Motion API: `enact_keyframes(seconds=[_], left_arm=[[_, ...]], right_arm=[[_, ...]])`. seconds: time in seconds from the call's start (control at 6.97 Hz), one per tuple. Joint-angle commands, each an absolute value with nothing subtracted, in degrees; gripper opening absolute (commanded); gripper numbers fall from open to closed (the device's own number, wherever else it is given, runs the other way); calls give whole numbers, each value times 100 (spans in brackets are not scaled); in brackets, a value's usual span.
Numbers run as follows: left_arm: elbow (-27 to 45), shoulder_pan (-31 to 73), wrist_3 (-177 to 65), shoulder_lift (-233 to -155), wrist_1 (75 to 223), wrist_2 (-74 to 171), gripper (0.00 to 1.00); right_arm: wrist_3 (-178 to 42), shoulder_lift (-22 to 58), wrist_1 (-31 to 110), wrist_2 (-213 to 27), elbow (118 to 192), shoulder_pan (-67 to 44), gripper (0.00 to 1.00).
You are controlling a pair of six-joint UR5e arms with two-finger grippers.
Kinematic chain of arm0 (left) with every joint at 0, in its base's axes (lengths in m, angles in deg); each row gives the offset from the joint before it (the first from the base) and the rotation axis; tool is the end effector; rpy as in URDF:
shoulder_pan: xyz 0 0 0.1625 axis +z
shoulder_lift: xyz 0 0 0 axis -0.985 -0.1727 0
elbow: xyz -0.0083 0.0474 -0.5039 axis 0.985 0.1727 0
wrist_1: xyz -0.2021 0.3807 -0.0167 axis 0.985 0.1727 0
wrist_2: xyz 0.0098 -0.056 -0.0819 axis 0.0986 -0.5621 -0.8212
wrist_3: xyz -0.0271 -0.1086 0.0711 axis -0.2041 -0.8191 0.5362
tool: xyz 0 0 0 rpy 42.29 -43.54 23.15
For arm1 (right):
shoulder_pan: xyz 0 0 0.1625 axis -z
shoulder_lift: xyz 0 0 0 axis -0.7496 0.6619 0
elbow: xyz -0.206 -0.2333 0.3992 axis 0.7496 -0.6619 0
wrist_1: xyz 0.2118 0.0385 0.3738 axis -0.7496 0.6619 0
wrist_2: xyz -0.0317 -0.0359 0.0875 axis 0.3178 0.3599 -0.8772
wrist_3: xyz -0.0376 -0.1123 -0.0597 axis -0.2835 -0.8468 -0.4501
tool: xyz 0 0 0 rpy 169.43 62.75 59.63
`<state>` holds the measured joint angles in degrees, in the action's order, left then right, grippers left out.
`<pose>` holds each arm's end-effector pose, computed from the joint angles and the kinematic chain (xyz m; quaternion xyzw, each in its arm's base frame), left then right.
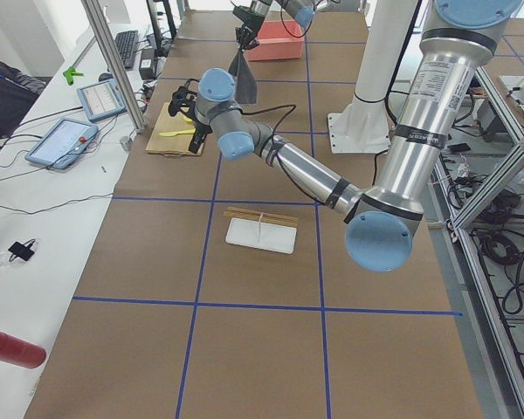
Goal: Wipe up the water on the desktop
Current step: 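Lower the grey cloth onto the table with the right gripper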
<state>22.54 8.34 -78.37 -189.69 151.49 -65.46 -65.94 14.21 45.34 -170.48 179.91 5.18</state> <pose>0.1573 -0.6000 0.4093 0.2456 0.5085 0.0564 0.8234 -0.3783 -0.5065 0.2869 0.3688 -0.3339 -0.2544 0.8293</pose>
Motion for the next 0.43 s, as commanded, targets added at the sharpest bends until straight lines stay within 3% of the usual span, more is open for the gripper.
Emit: enact_keyframes(seconds=[0.0, 0.29], left_arm=[[2203, 20, -5610, -18520, 13723, -6670, 99], [2027, -849, -3526, -18421, 11948, -6652, 99]], right_arm=[[-5898, 1394, 5317, -17063, 18013, 470, 0], [-5860, 1438, 6604, -17063, 18398, 548, 0]])
